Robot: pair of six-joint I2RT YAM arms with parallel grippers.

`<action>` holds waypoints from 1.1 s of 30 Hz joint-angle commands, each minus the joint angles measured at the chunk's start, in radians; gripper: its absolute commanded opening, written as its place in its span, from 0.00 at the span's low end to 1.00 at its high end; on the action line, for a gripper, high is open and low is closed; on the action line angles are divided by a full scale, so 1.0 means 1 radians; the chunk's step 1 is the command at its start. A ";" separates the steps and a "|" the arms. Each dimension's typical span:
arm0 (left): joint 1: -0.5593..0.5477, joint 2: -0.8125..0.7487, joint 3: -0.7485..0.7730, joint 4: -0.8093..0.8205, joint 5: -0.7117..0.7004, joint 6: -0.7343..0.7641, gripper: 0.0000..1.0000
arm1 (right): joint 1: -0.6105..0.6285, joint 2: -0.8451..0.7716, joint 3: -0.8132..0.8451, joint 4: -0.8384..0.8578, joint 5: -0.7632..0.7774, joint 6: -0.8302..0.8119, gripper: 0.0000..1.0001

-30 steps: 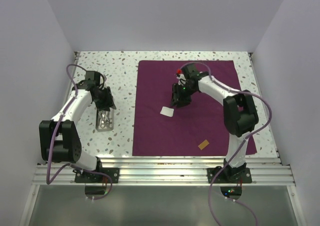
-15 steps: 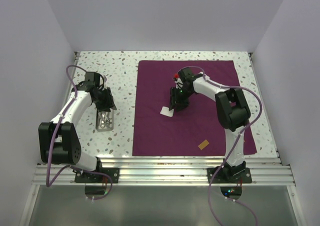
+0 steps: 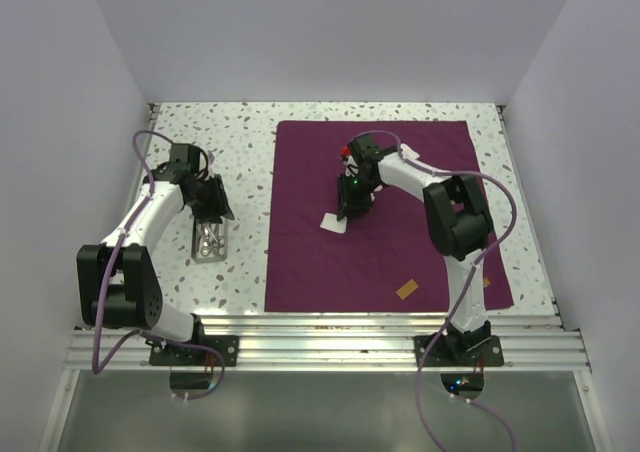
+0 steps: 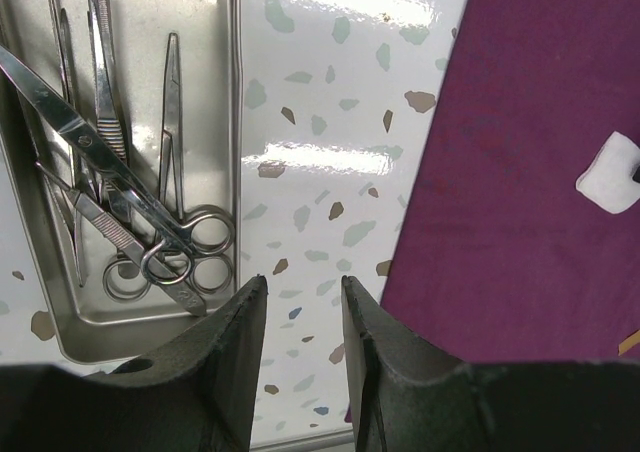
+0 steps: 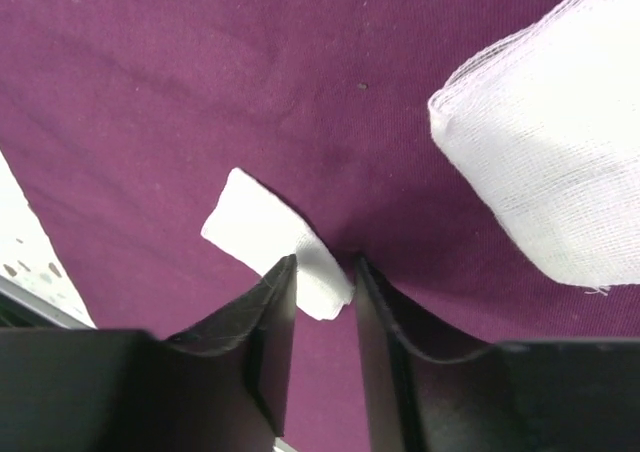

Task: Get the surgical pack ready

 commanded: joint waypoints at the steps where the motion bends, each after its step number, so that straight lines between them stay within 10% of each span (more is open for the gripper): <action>1: 0.002 -0.016 0.001 0.037 0.020 0.013 0.40 | 0.011 0.019 0.042 -0.019 0.056 -0.011 0.28; 5: 0.002 -0.017 0.001 0.037 0.019 0.012 0.40 | 0.012 -0.008 0.080 -0.040 0.040 -0.002 0.00; 15: 0.002 -0.007 0.012 0.037 0.019 0.005 0.40 | -0.084 -0.027 0.294 -0.105 -0.060 0.058 0.00; 33: 0.002 0.030 0.036 0.037 0.020 0.022 0.40 | -0.227 0.015 0.179 0.070 -0.226 0.207 0.00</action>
